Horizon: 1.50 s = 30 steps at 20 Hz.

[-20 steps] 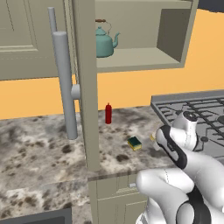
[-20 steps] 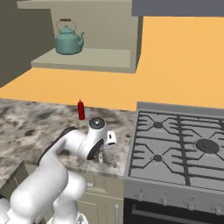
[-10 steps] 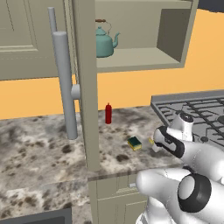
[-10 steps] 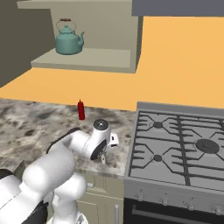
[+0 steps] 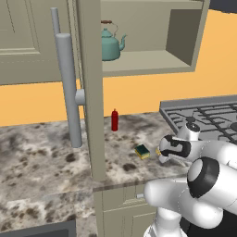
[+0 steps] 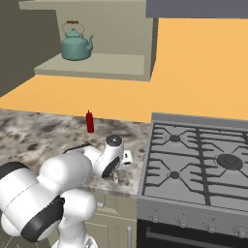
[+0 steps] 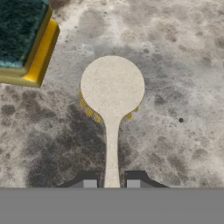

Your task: Pick the sponge and dish brush from the cabinet and place them on the counter.

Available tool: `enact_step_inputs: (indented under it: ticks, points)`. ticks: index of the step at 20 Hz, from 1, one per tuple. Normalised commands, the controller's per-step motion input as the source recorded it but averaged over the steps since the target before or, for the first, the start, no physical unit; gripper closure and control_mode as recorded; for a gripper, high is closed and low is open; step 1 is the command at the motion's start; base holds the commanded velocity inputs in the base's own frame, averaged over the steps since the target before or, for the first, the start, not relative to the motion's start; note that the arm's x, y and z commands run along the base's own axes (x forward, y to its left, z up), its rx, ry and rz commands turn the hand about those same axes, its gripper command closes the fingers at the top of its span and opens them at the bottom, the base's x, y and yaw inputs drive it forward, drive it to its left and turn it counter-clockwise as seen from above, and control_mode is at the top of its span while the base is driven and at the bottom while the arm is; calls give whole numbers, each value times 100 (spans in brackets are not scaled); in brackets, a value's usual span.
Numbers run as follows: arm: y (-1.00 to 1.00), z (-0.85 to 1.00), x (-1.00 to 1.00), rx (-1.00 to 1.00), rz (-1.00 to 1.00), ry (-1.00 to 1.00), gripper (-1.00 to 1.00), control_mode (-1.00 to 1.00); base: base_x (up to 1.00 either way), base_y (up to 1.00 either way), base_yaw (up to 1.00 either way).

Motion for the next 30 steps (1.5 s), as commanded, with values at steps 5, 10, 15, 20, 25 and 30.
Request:
enact_step_inputs:
  ticks: [5, 10, 15, 20, 25, 30]
  points:
    - [0, -22, 11, 0, 0, 0, 100, -100, 0, 0, 0]
    - [0, -20, 10, 0, 1, 0, 100, -100, 0, 0, 0]
    - [0, -20, 9, 0, 0, 0, 100, -100, 0, 0, 0]
    - [0, -15, 7, 0, 0, 0, -100, -100, 0, 0, 0]
    - [2, 1, -2, 0, 0, 0, -100, -100, 0, 0, 0]
    - [4, 18, -28, 0, 2, 0, -100, -100, 0, 0, 0]
